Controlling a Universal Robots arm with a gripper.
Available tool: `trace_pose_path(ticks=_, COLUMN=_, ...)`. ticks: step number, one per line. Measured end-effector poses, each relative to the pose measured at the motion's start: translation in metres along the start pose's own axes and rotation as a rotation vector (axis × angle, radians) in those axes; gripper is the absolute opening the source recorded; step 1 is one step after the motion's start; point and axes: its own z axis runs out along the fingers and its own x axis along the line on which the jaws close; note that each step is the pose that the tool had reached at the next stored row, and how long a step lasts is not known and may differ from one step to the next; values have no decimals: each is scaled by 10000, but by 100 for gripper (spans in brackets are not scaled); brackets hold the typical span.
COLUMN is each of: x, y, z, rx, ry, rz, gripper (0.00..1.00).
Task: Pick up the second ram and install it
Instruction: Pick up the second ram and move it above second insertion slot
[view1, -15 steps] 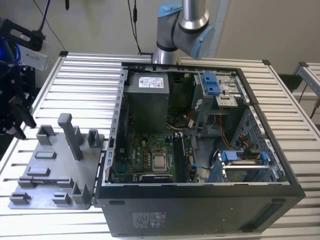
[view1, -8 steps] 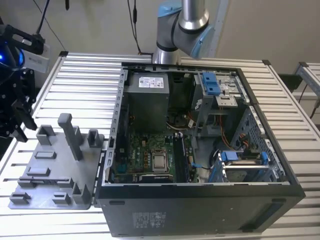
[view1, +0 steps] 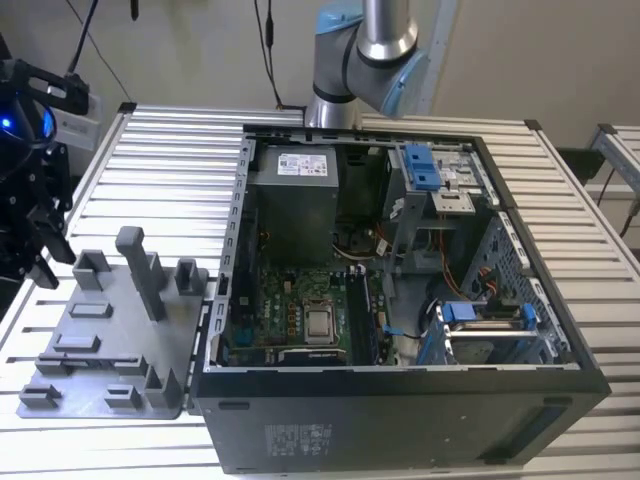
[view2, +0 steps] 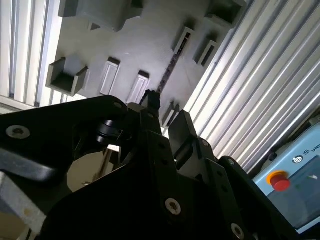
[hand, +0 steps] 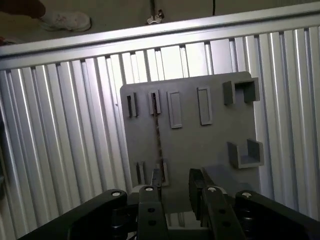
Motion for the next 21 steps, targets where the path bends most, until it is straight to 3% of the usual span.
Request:
trace_pose_path(ticks=12, x=0, y=1, z=17, rx=-2, ry=-10, rz=-174, gripper=36)
trace_pose_path(ticks=17, x=2, y=6, z=56, rx=4, ry=-10, rz=-331, gripper=36)
trace_pose_path(ticks=21, x=6, y=26, z=124, rx=5, ry=-5, rz=-576, gripper=36)
